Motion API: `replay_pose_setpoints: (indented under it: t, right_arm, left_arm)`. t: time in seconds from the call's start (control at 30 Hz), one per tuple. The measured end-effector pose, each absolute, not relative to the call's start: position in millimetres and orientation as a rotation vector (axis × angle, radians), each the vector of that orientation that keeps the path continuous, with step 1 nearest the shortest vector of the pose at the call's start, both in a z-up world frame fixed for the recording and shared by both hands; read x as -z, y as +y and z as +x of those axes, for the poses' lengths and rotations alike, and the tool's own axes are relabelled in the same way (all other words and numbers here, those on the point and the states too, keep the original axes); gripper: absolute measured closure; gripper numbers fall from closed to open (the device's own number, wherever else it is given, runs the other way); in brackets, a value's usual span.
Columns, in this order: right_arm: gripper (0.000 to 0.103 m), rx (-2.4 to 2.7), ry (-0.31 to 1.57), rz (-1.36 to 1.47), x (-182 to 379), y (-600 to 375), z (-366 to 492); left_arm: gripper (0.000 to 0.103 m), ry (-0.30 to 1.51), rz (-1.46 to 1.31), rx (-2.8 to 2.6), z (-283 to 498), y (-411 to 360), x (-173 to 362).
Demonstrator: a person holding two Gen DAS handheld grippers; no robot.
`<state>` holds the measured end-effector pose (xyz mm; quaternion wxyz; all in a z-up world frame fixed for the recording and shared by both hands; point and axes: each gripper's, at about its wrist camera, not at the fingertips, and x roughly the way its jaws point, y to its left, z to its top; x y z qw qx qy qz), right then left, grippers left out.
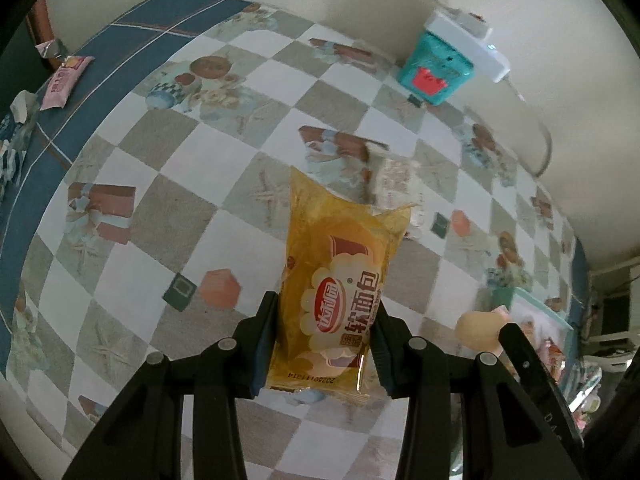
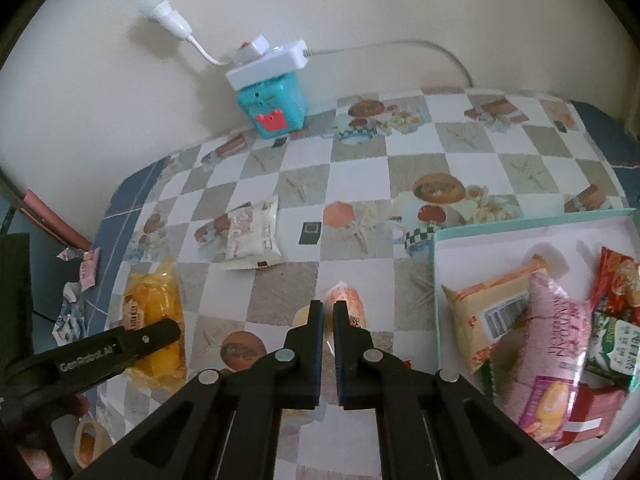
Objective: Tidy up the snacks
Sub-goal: 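Carry the bread pack and cream bun over the tray and open both tools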
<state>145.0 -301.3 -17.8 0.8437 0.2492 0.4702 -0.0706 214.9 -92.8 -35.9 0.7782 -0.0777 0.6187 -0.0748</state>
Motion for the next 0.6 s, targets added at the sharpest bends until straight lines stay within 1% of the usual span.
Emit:
replay_pose_setpoints:
  t: [0.17,0.4,0.5,0.6]
  right_arm:
    - [0.098,0.159,0.931,0.528,-9.1,-314.0,126.1]
    - [0.098,0.238,0.833,0.512,-49.4,-361.6,77.4]
    - [0.098,0.291,0.829,0.488,-55.6,-386.8,59.1]
    - [0.098,0.364,0.848,0.51,-49.5,-417.5,36.1]
  left_arm:
    - [0.059,1.292,-0.159,0.236,206.8,-114.1,11.7]
    - [0.059,1.2,-0.094,0.442,176.4,-172.7,-35.3]
    - [0.059,1.176,-0.039,0.544,156.3,-208.8,-45.0]
    - [0.059,1.181,0.016,0.623,138.1,-241.3,-43.0]
